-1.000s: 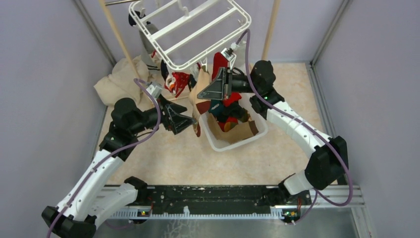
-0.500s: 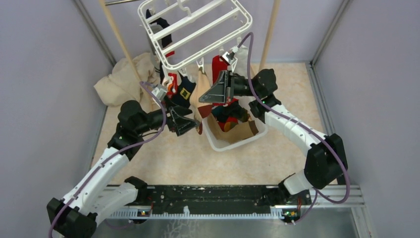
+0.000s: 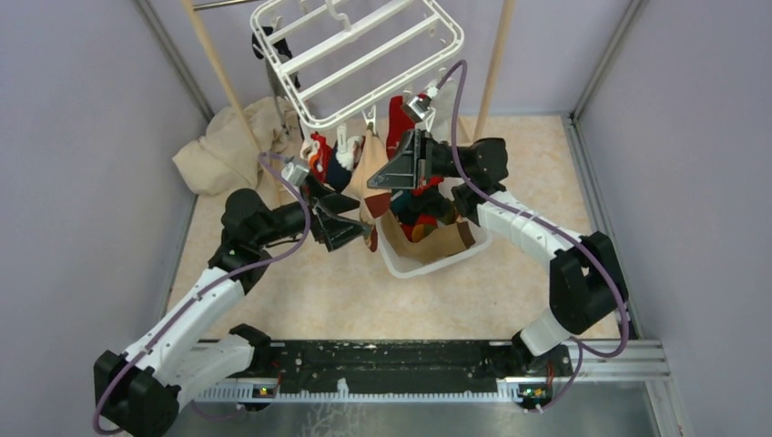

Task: Remove the socks clipped to the hanger
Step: Remove the sock from the hanger.

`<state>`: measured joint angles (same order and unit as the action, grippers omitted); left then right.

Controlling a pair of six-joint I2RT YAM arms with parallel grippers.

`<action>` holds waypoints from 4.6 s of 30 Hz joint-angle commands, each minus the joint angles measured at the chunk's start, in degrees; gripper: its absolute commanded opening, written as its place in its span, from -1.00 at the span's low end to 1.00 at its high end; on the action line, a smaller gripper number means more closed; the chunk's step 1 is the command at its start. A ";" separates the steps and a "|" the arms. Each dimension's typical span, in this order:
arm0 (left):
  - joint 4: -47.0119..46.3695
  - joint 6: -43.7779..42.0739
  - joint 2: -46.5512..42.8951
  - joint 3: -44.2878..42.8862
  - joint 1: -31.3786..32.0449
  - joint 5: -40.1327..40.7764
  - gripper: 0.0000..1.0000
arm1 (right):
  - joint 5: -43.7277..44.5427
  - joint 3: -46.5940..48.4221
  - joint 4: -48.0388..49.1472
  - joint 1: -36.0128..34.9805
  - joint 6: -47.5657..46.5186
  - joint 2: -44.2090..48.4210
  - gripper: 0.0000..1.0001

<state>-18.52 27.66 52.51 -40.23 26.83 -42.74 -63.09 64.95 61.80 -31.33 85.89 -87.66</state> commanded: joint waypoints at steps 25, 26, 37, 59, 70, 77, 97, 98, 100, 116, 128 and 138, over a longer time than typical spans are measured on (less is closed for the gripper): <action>-11.76 -1.83 7.36 -0.10 3.58 -5.72 -0.26 | -1.58 1.95 12.45 0.13 9.03 -2.22 -1.00; -10.62 -2.21 7.48 -0.68 3.64 -5.77 -0.40 | -1.61 1.93 11.73 0.14 8.56 -2.17 -1.00; 4.28 -7.82 4.31 -4.75 4.91 4.22 -0.94 | 1.35 4.22 -26.81 0.22 -19.31 1.64 -0.94; 11.96 -10.26 5.14 -6.18 11.31 25.86 -0.98 | 43.10 17.49 -87.17 -0.65 -60.05 14.66 0.14; 14.39 -10.24 7.38 -8.91 14.80 34.89 -0.96 | 59.46 18.91 -89.05 -4.38 -66.13 17.19 0.18; 15.14 -10.26 7.75 -9.76 16.35 36.89 -0.96 | 70.96 16.45 -82.66 -8.75 -69.62 18.52 0.22; 23.92 -9.97 -1.08 -9.61 16.85 42.21 -0.96 | 76.60 20.05 -79.63 -11.62 -73.12 15.63 0.64; 24.49 -9.77 -1.70 -9.62 16.85 42.21 -0.96 | 76.43 20.23 -79.74 -11.64 -72.88 15.65 0.64; 25.91 -9.57 -3.01 -9.75 16.85 44.51 -0.96 | 76.05 20.98 -80.18 -11.75 -72.36 15.29 0.64; 37.79 -9.10 -12.22 -11.31 16.87 51.73 -0.93 | 76.33 26.73 -83.33 -14.34 -70.46 12.59 0.62; 38.76 -8.72 -7.93 -13.61 16.85 49.88 -0.91 | 78.57 30.50 -85.13 -16.99 -69.79 10.02 0.53; 39.73 -7.73 -6.33 -14.35 16.85 54.17 -0.95 | 81.79 38.56 -88.74 -19.84 -70.33 4.41 0.18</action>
<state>20.78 18.76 46.81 -52.62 43.38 9.43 16.03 97.82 -26.92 -48.71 16.12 -81.21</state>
